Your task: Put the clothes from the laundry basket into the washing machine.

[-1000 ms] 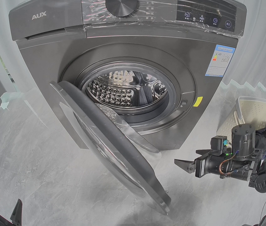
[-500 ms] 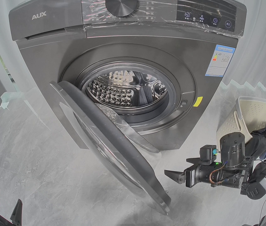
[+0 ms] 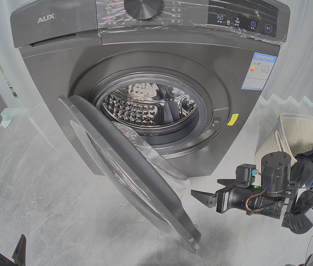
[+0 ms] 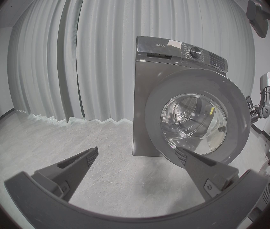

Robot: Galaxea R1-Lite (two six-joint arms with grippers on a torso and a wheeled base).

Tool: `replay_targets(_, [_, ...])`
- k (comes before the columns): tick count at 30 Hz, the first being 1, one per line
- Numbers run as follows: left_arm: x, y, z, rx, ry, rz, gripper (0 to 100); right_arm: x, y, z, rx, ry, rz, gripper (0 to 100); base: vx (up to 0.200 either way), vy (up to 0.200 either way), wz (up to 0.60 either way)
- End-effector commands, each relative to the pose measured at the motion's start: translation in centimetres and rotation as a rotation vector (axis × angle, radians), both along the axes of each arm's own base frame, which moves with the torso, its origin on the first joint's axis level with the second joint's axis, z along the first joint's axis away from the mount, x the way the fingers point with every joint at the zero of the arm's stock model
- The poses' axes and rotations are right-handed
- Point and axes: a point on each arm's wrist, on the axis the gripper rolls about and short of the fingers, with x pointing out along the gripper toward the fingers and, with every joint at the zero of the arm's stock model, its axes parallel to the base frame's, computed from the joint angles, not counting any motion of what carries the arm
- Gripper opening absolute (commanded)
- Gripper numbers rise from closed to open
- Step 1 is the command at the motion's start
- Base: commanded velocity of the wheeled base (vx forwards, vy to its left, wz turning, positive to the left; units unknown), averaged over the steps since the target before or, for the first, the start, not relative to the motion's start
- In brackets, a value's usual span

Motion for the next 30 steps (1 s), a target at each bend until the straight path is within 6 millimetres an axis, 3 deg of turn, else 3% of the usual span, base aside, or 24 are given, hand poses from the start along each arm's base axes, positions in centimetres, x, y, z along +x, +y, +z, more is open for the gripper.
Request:
replay_targets(1, [0.0, 0.0, -0.4, -0.001, -0.002, 0.000, 100, 1.2, -0.4, -0.2, 0.000, -0.001, -0.038, 100, 0.000, 0.000, 0.00])
replay_targets(6, [0.0, 0.0, -0.4, -0.001, -0.003, 0.000, 100, 0.2, 0.7, -1.4, -0.025, 0.034, 0.015, 100, 0.000, 0.000, 0.00])
replay_targets(19, [0.0, 0.0, -0.4, -0.001, -0.002, 0.000, 100, -3.0, 3.4, -1.2, -0.020, 0.029, 0.167, 100, 0.000, 0.000, 0.00])
replay_targets(30, [0.0, 0.0, -0.4, -0.001, -0.002, 0.000, 100, -0.5, 1.3, -0.3, 0.018, -0.043, 0.034, 100, 0.000, 0.000, 0.00])
